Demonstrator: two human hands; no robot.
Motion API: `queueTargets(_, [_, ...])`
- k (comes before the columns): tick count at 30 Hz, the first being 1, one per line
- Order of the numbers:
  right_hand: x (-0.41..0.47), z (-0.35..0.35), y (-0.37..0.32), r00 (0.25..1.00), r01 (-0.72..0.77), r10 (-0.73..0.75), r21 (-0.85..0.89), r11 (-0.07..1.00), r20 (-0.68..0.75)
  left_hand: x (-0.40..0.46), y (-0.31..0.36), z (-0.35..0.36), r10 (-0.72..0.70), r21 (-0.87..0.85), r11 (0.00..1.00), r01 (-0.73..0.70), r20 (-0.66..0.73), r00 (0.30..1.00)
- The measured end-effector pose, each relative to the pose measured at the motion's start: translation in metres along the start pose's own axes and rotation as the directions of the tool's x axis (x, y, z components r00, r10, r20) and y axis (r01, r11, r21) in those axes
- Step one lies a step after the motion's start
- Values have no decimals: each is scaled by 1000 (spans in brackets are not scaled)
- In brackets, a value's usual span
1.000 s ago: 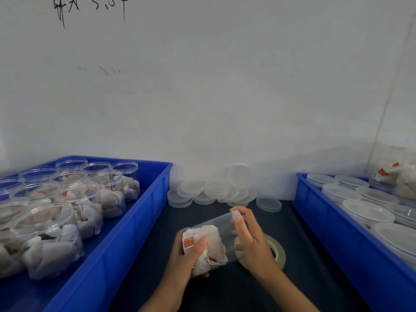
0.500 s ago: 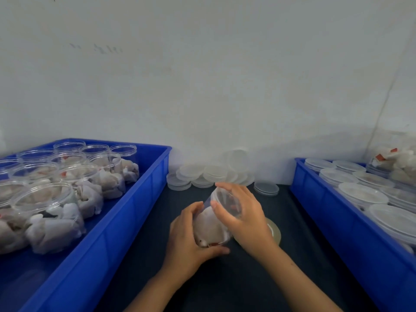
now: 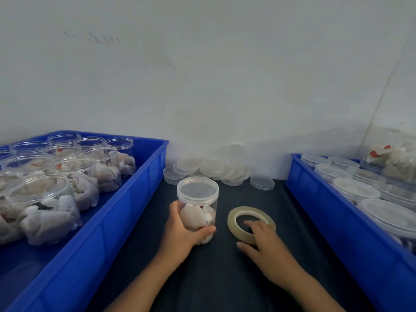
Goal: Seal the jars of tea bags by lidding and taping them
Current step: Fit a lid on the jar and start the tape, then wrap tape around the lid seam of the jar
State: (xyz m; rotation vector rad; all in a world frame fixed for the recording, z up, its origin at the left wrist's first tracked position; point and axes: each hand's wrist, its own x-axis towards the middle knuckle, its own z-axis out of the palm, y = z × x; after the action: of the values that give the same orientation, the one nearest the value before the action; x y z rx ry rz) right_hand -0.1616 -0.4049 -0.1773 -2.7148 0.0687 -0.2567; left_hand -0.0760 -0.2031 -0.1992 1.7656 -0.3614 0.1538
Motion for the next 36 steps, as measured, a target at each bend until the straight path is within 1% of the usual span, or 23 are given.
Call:
queueTargets(1, [-3,2,4,1000,18,-18,-60,998,0,-1,0,1,-10,6,1000,10,0,1000])
queueTargets(3, [-5,1,5,998,31,-35,-78,996,-53,-5,6,2,12,44,999,-10,-49,999])
queueTargets(4, [-5,1,5,996,26,-32,-76,997,-80,-8,11,1,73,101,993,-61,-117,990])
queueTargets(5, [-4,0,6,995,13,-21,-78,997,-102,-11,18,-1,181,191,971,-144,-195,964])
queueTargets(6, [-4,0,6,993,-2,-6,-75,997,-117,-14,24,-3,335,310,918,-250,-264,904])
queueTargets(7, [-4,0,7,992,-13,6,-56,998,-128,-17,31,-5,502,430,831,-353,-306,809])
queueTargets(8, [-4,0,7,989,-15,13,-11,1000,-148,-20,37,-6,636,515,735,-442,-297,712])
queueTargets(9, [-6,-1,5,985,-9,20,62,998,-169,-23,40,-4,726,562,644,-520,-234,646])
queueTargets(10, [-7,-3,2,981,6,25,159,987,-194,-27,43,0,767,566,581,-585,-140,626])
queueTargets(11, [-8,-3,-1,976,26,33,262,965,-216,-31,44,5,759,538,559,-630,-27,650])
queueTargets(12, [-9,-3,-4,972,43,44,356,933,-232,-35,44,12,706,495,580,-647,90,702])
queueTargets(13, [-11,-2,-8,970,55,55,436,898,-235,-39,43,18,630,447,631,-634,183,755])
queueTargets(14, [-12,-2,-10,972,67,54,495,866,-227,-43,40,24,541,396,703,-590,242,806])
queueTargets(15, [-14,-2,-12,978,81,38,537,839,-206,-45,37,29,457,339,779,-527,268,848])
queueTargets(16, [-15,-2,-13,986,90,6,570,817,-165,-45,35,32,398,287,837,-465,264,879])
queueTargets(17, [-16,-3,-12,993,93,-33,599,796,-110,-44,32,33,368,252,868,-428,253,895])
queueTargets(20, [-18,-14,-10,988,98,-154,646,757,31,-44,29,32,334,215,894,-394,269,903])
queueTargets(23, [-19,-18,-10,979,128,-199,638,760,40,-44,30,33,352,170,906,-388,208,913])
queueTargets(26, [-18,-15,-11,987,121,-161,655,746,2,-44,32,34,360,161,909,-384,159,919])
queueTargets(31, [-19,-8,-16,995,96,-97,695,712,-38,-45,37,32,382,187,896,-403,137,914])
queueTargets(33, [-20,-6,-18,997,80,-62,708,702,-51,-45,39,32,420,196,878,-436,119,900])
queueTargets(36, [-20,-4,-23,993,98,-16,728,679,-119,-46,39,33,467,197,853,-484,128,875])
